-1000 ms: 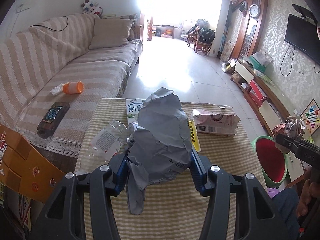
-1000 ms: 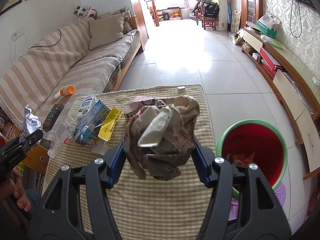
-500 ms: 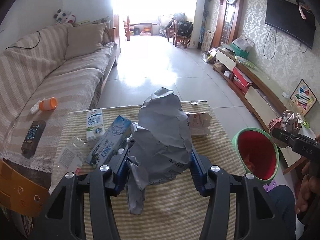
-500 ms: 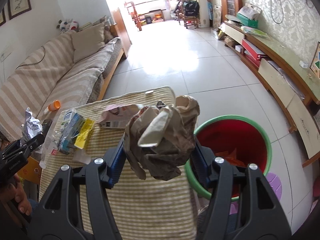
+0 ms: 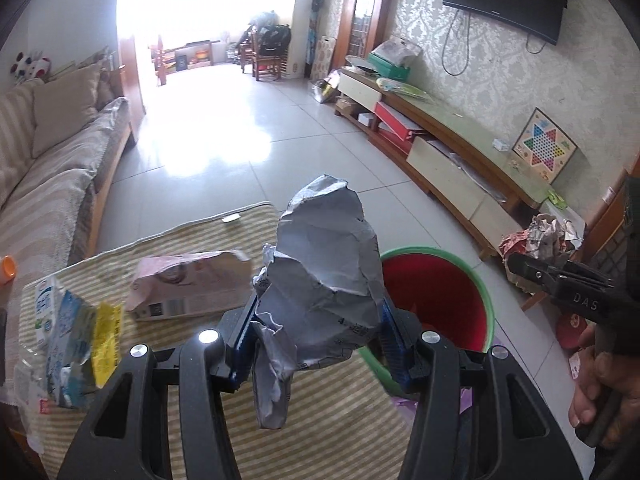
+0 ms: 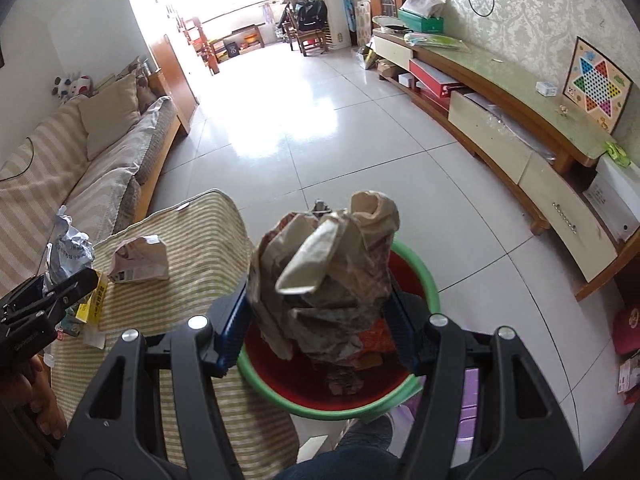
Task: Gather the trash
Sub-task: 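Lift both crumpled items and carry them over the red bin, then open both grippers over the red bin to drop the paper and foil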
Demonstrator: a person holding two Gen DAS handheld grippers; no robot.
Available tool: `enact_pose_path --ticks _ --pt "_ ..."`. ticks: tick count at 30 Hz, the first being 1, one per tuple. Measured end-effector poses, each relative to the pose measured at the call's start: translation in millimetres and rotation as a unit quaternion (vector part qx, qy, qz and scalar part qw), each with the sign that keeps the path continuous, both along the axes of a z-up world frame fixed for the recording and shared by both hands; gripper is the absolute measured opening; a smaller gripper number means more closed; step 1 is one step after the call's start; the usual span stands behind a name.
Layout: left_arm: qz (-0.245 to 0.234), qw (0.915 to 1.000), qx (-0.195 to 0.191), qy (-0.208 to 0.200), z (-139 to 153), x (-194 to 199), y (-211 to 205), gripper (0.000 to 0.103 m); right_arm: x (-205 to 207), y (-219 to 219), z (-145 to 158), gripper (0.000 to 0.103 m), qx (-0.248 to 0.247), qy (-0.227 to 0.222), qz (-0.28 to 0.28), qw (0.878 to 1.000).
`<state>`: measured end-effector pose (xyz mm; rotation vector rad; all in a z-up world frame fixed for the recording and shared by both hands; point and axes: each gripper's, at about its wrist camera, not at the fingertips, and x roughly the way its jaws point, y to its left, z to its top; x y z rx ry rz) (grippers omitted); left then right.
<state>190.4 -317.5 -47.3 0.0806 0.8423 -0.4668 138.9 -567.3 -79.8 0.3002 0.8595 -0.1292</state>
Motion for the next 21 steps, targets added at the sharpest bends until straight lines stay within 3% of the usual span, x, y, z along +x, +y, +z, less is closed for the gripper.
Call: enact_pose_path --ticks 11,16,21 --pt "-0.089 0.9946 -0.024 0.046 -37 5 -85 0.051 5 -53 -32 0.059 0.020 0.016 -0.023 0.999" --pt "-0.096 0.9935 -0.015 0.059 -52 5 -98 0.051 14 -54 -41 0.059 0.025 0.018 -0.018 0.999" --pt "-0.102 0.9928 -0.009 0.062 -58 7 -105 0.058 20 -51 -45 0.059 0.026 0.020 -0.008 0.999"
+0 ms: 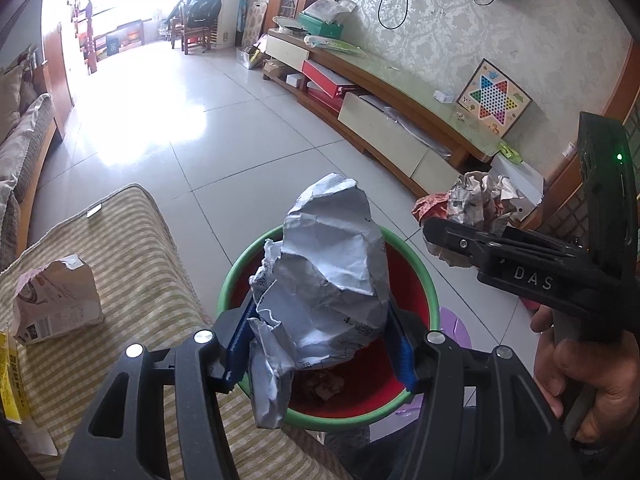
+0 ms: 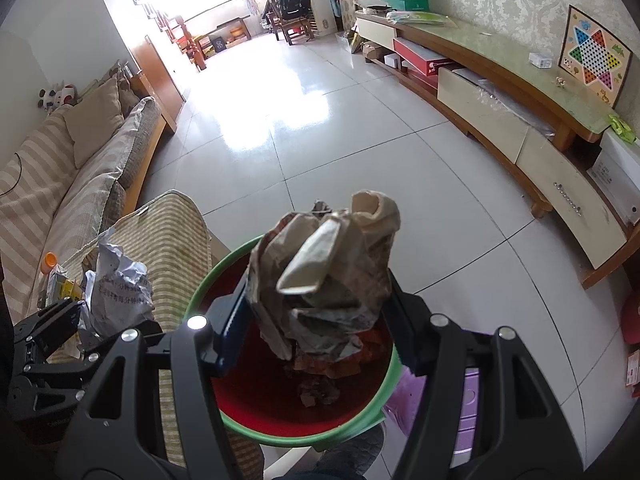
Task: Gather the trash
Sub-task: 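Open both grippers over the red bin to drop the paper and foil, then move both tools back over the table toward the bottle and wrappers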
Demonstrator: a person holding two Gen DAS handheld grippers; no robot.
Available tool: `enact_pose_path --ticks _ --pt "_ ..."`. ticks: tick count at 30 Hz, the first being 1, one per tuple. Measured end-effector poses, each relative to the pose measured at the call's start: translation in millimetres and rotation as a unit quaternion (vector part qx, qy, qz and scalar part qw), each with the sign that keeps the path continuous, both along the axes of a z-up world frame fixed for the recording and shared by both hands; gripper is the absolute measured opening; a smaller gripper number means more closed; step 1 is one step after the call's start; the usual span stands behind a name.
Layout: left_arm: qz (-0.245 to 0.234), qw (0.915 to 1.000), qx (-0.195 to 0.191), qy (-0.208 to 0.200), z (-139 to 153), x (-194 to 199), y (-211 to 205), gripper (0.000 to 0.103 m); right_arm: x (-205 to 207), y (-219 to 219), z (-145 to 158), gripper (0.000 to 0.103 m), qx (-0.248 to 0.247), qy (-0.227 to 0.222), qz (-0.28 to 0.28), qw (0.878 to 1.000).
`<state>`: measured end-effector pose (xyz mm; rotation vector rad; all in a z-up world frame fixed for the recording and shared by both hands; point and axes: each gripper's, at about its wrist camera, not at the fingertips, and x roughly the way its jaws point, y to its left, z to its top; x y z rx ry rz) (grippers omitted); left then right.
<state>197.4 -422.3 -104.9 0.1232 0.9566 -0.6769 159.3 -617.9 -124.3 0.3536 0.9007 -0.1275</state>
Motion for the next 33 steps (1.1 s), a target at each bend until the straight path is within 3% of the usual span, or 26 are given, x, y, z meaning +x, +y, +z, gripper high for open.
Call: enact_pose_path --ticks 3,5,9,14,33 --pt "0.003 1.0000 0.005 -0.004 -1 1 -1 0.071 2 0 -1 0.068 -0.004 -0.002 0.002 1.000" --pt "0.005 1.0000 0.007 -0.004 -2 0 0 0.073 3 1 -1 0.068 -0.004 -0.002 0.003 1.000" --pt "0.003 1.0000 0.008 -0.003 -2 -1 3 0.084 4 4 1 0.083 -0.004 -0.005 0.004 1.000" --pt "0.011 0.9999 0.012 -0.001 -1 -2 13 0.086 5 13 10 0.097 -0.008 -0.013 0.011 1.000" --pt "0.066 0.9971 -0.010 -0.035 46 -20 102 0.091 -8 82 70 0.098 -0.028 -0.053 0.036 0.998"
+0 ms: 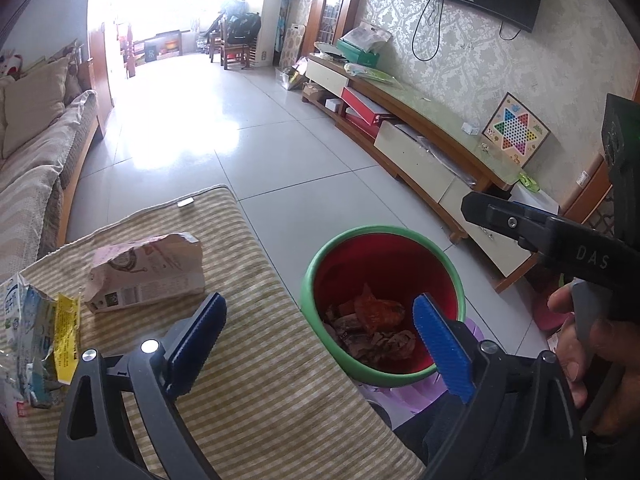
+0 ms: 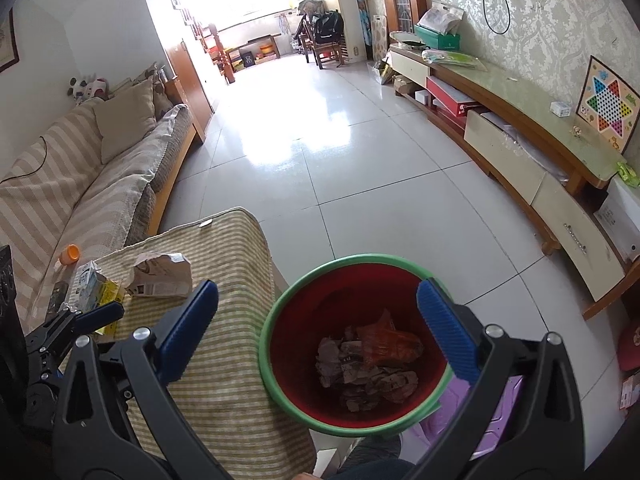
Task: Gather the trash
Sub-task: 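Move both tools back over the table toward the bottle and wrappers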
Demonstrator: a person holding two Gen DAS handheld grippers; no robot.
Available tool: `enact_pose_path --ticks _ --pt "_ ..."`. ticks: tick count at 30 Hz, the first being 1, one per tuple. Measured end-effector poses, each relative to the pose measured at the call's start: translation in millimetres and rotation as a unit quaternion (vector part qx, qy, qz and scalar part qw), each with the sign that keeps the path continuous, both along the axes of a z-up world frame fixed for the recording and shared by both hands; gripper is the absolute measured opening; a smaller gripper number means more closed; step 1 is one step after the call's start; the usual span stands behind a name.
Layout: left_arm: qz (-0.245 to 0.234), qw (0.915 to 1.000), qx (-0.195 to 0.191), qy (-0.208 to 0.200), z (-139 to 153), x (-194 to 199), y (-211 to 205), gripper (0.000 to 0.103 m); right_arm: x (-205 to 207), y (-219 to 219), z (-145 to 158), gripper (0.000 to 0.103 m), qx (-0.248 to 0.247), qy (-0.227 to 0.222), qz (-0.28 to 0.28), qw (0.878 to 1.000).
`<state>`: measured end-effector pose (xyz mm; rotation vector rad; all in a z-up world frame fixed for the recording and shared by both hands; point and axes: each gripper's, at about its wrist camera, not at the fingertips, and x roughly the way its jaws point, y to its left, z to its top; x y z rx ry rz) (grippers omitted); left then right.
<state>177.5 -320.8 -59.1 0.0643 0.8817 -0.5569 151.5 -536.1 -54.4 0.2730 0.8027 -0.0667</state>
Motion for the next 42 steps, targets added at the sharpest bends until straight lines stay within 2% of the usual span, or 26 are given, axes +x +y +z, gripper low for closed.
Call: enact_pose_path --ticks 3,12,19,30,36,42 --pt "0.018 0.9998 -0.001 -0.005 5 -6 25 0.095 -2 23 6 0.098 -0.004 -0.003 0.013 1.000" --pt "0.101 0.9948 -0.008 -0.009 11 -28 123 0.095 1 109 16 0.098 -0.010 -0.007 0.075 0.997" --pt "0.166 0.9860 -0.012 -0.013 10 -46 201 0.095 -1 179 18 0.098 -0.016 -0.007 0.136 0.991" --pt "0.253 0.9672 -0.023 -0.006 -7 -69 303 0.095 3 260 8 0.098 -0.020 0.010 0.205 0.978" --pt "0.274 0.9615 -0.022 0.004 -18 -68 342 0.095 10 294 -4 0.098 -0.008 0.021 0.226 0.974" --pt "0.272 0.9621 0.014 0.012 -29 -57 364 0.095 29 318 -25 0.098 0.018 0.039 0.232 0.972"
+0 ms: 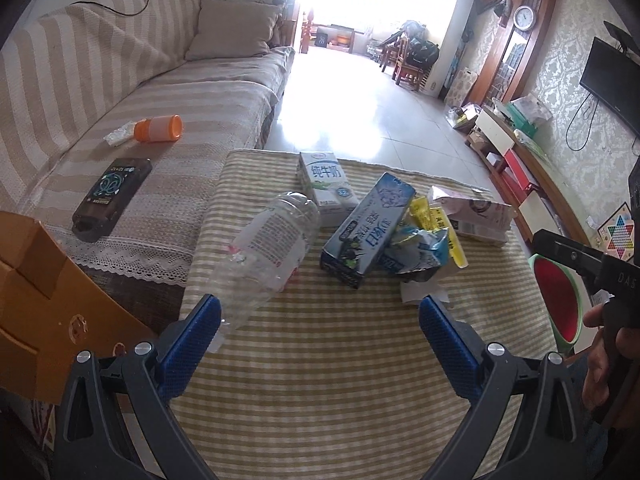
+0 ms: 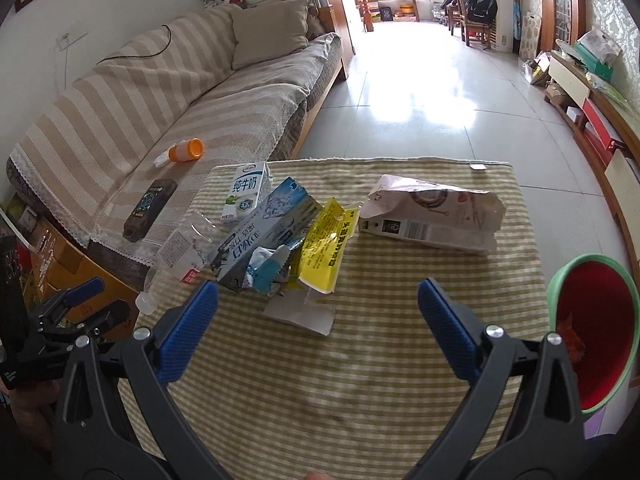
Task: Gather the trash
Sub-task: 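Move both tools back over the table toward the bottle and wrappers, then grasp the blue-white wrapper with the right gripper while the left grasps the clear plastic bottle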
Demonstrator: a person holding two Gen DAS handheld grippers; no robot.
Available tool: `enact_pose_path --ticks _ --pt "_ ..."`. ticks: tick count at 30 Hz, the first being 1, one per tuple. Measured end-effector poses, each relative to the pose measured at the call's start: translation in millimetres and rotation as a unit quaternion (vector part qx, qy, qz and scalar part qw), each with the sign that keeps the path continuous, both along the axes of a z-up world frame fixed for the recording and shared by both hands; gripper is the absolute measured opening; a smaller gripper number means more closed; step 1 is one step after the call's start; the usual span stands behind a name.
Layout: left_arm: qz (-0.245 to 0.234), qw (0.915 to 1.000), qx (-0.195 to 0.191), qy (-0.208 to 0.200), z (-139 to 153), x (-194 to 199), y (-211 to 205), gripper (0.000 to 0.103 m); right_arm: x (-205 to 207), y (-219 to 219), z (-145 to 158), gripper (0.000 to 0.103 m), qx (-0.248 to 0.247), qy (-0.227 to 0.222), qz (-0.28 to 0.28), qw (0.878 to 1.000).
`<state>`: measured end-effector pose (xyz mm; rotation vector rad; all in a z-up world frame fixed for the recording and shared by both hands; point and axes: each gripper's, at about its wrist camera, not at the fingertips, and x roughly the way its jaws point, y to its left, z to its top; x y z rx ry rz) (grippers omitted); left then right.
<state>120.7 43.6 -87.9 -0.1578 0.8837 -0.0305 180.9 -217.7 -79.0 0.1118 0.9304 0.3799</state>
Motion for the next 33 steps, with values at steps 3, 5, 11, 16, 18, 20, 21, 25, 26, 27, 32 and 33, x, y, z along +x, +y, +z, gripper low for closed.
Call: enact_pose_path --ticks 3,5,11,16,18,20,21,25,26,27,32,33 --pt "-0.004 0.9999 0.013 0.011 -8 9 10 0.095 13 7 -17 0.098 0.003 0.018 -0.002 1.000" --pt "-0.003 0.9997 0.018 0.019 -13 16 14 0.095 20 10 -26 0.098 0.008 0.029 -0.004 1.000" --pt "-0.001 0.9991 0.023 0.034 -31 34 25 0.095 33 15 -41 0.098 0.037 0.036 -0.014 0.999" --pt "0.004 0.9985 0.029 0.046 -46 46 31 0.095 30 51 -46 0.098 0.021 0.021 0.037 0.999" --pt "0.006 0.9982 0.028 0.052 -51 50 32 0.095 30 68 -53 0.093 -0.003 0.020 0.055 0.998" --pt "0.006 0.9981 0.028 0.055 -57 53 33 0.095 31 79 -60 0.086 -0.016 0.023 0.065 0.998" --pt "0.006 0.9979 0.028 0.058 -59 54 33 0.095 32 84 -64 0.081 -0.020 0.025 0.068 0.997" --pt "0.007 0.9976 0.026 0.064 -69 62 36 0.095 35 94 -71 0.073 -0.041 0.018 0.070 0.997" --pt "0.008 0.9975 0.026 0.065 -72 64 37 0.095 36 95 -72 0.070 -0.042 0.017 0.070 0.997" --pt "0.008 0.9973 0.025 0.068 -75 66 37 0.094 36 95 -73 0.063 -0.046 0.016 0.069 0.996" --pt "0.003 0.9969 0.030 0.073 -82 73 35 0.079 39 92 -73 0.035 -0.054 0.008 0.067 0.996" --pt "0.005 0.9967 0.036 0.073 -83 73 35 0.074 38 91 -73 0.033 -0.054 0.007 0.066 0.996"
